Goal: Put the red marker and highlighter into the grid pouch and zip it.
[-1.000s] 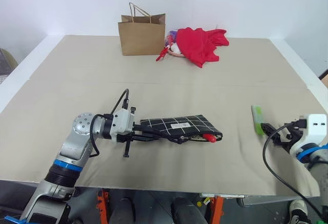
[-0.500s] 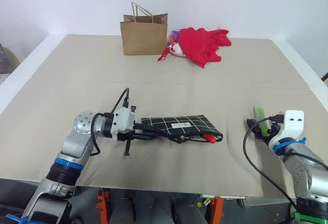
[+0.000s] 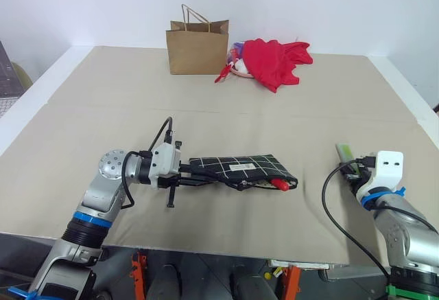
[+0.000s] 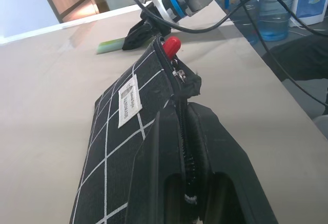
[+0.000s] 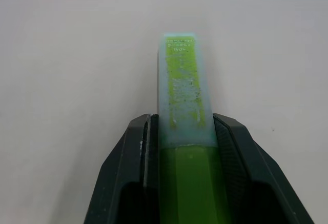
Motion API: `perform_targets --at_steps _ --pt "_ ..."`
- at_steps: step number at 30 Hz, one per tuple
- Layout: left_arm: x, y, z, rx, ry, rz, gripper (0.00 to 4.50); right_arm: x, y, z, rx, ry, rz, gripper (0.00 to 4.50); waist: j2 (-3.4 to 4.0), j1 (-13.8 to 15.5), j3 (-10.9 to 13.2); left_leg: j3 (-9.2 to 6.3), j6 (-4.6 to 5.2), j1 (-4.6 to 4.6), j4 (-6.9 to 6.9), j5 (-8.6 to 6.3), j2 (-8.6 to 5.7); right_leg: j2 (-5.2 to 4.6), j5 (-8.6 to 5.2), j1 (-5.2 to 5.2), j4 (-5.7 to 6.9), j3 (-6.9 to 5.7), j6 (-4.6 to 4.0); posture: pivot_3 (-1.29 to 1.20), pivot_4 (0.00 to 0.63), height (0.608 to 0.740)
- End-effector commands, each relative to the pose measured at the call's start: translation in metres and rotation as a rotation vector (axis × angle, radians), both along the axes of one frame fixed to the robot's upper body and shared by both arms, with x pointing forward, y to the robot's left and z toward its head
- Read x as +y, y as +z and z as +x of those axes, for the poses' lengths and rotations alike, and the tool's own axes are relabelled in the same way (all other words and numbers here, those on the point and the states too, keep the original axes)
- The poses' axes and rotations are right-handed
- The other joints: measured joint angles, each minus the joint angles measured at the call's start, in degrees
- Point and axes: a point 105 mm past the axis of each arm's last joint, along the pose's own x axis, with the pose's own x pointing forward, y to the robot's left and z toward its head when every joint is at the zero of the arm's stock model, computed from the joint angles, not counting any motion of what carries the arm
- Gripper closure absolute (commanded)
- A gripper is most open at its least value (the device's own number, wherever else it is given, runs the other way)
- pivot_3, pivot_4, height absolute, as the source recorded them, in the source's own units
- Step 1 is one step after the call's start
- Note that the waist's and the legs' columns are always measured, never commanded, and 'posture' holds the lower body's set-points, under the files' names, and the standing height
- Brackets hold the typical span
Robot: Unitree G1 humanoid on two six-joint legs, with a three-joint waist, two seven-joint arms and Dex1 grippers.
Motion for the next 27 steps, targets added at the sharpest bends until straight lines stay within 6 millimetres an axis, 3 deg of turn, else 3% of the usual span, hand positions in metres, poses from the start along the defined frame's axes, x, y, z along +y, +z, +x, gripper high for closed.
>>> perform_targets --at_steps 1,5,7,8,11,15,18,27 --pt "0.003 0.009 0.001 -0.034 -0.001 -0.006 4.5 0.024 0.036 0.002 -0.115 0.248 -0.005 3.38 0.01 -0.15 0.02 0.0 0.0 0.0 -0.02 0.0 0.0 0.0 -0.01 -0.01 0.0 0.0 0.0 0.0 0.15 0.74" --pt "0.004 0.007 0.0 -0.033 -0.011 0.009 4.5 0.071 0.092 -0.018 -0.209 0.716 0.038 3.38 0.19 -0.64 0.1 0.01 0.02 0.0 -0.1 -0.01 -0.01 0.01 -0.05 -0.05 0.01 0.01 0.01 0.0 0.15 0.74" --pt "0.004 0.007 0.001 -0.034 -0.013 0.011 4.5 0.101 0.127 -0.041 -0.208 0.984 0.154 3.38 0.18 -0.78 0.11 -0.01 0.03 0.02 -0.14 -0.02 0.01 0.04 -0.06 -0.05 0.01 0.0 0.0 0.0 0.15 0.74" --pt "0.003 0.006 0.001 -0.034 -0.016 0.011 4.5 0.114 0.134 -0.053 -0.166 1.095 0.195 3.38 0.21 -0.77 0.12 -0.03 0.03 0.03 -0.15 -0.02 0.01 0.04 -0.06 -0.05 0.01 0.0 -0.01 0.0 0.15 0.74" --pt "0.001 0.006 0.001 -0.033 -0.021 0.009 4.5 0.137 0.125 -0.082 0.023 1.279 0.248 3.38 -0.16 -0.46 0.13 -0.19 0.06 0.07 -0.17 -0.03 0.01 0.06 -0.13 0.06 0.01 -0.14 -0.08 0.0 0.15 0.74" --pt "0.0 0.005 0.001 -0.034 -0.023 0.005 4.5 0.139 0.103 -0.103 0.211 1.338 0.249 3.38 -0.21 0.37 0.13 -0.34 0.07 -0.08 -0.12 -0.05 -0.04 -0.02 -0.24 0.12 -0.08 -0.32 -0.08 0.0 0.15 0.74" --pt "-0.001 0.005 0.0 -0.035 -0.025 0.002 4.5 0.131 0.087 -0.102 0.271 1.301 0.203 3.38 -0.22 0.67 0.14 -0.34 0.06 -0.11 -0.08 -0.06 -0.14 -0.1 -0.24 0.1 -0.1 -0.31 -0.02 0.0 0.15 0.74" --pt "-0.001 0.005 -0.003 -0.038 -0.024 -0.001 4.5 0.117 0.067 -0.086 0.303 1.202 0.133 3.38 -0.21 0.66 0.15 -0.34 0.04 -0.03 -0.06 -0.03 -0.13 -0.09 -0.18 0.11 -0.07 -0.31 -0.03 0.0 0.15 0.74"
